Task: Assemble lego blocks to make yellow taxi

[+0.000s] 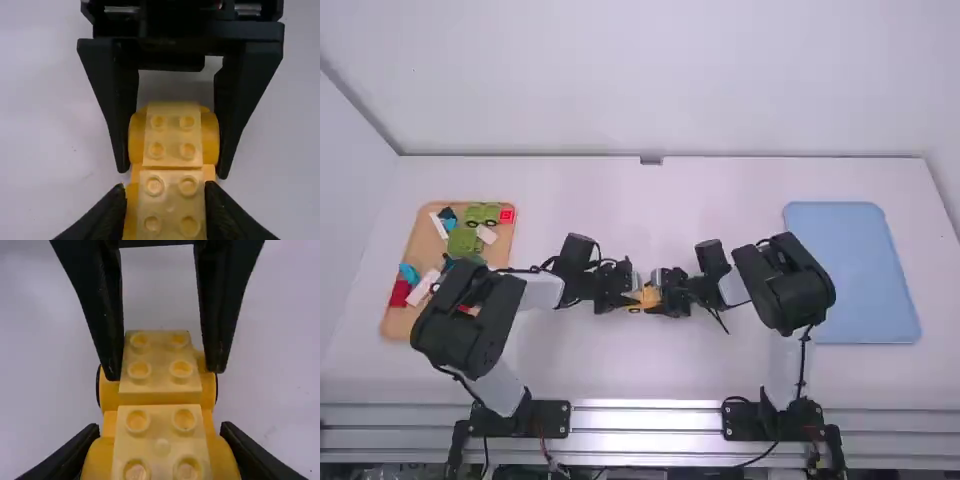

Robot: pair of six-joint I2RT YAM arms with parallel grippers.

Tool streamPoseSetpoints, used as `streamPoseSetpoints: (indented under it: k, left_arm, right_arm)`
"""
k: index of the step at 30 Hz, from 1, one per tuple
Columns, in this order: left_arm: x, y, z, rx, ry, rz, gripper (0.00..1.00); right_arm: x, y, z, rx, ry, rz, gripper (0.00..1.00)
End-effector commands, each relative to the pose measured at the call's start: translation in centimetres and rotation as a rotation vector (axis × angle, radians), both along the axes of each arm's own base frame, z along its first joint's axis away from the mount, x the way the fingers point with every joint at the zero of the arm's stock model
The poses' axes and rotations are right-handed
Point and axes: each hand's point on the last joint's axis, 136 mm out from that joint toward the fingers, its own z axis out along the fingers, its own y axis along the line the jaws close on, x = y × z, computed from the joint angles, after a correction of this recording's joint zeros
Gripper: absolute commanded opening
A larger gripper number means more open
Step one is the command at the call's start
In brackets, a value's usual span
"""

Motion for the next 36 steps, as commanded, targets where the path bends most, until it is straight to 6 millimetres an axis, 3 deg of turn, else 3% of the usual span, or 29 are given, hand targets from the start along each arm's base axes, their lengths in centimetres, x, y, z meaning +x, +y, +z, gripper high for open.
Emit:
streamPoseSetpoints:
  k: [1, 2, 5, 9, 13, 14, 16, 17, 18, 19, 36]
  left_arm:
    - [0.0, -0.4, 0.6, -0.024, -0.009, -0.018, 0.53]
    - [0.0, -0.4, 0.6, -0.024, -0.009, -0.018, 0.64]
    - [0.2, -0.5, 0.7, -0.027, -0.018, -0.018, 0.72]
    - [1.2, -0.5, 1.9, -0.064, -0.03, 0.02, 0.75]
    - [1.1, -0.7, 4.4, -0.117, -0.066, 0.004, 0.75]
    - [1.2, -0.6, 4.9, -0.119, -0.071, 0.012, 0.73]
    - [1.3, -0.5, 5.3, -0.106, -0.082, 0.025, 0.55]
    - [1.2, -0.4, 5.3, -0.094, -0.079, 0.029, 0.29]
    - [1.1, -0.3, 5.1, -0.084, -0.07, 0.036, 0.09]
    - [1.0, -0.2, 4.9, -0.076, -0.059, 0.039, 0.02]
    - [-0.7, 0.3, -0.2, -0.016, 0.134, 0.057, 0.02]
  right_arm:
    - [-0.6, -0.1, -0.6, -0.006, 0.029, 0.007, 0.57]
    - [-0.7, -0.1, -0.6, -0.006, 0.029, 0.007, 0.57]
    - [-0.6, -0.1, -0.6, -0.007, 0.029, 0.006, 0.57]
    - [-0.6, -0.1, -0.6, -0.009, 0.028, 0.005, 0.57]
    - [-0.6, -0.1, -0.6, -0.009, 0.028, 0.005, 0.57]
    - [-0.6, -0.1, -0.6, -0.009, 0.028, 0.005, 0.57]
    - [-0.6, -0.1, -0.6, -0.009, 0.025, 0.006, 0.57]
    - [-0.6, -0.1, -0.6, -0.009, 0.025, 0.006, 0.57]
    - [-0.6, -0.1, -0.6, -0.009, 0.025, 0.006, 0.57]
    - [-0.6, -0.1, -0.6, -0.009, 0.025, 0.006, 0.57]
    - [-0.6, -0.1, -0.6, -0.009, 0.025, 0.006, 0.57]
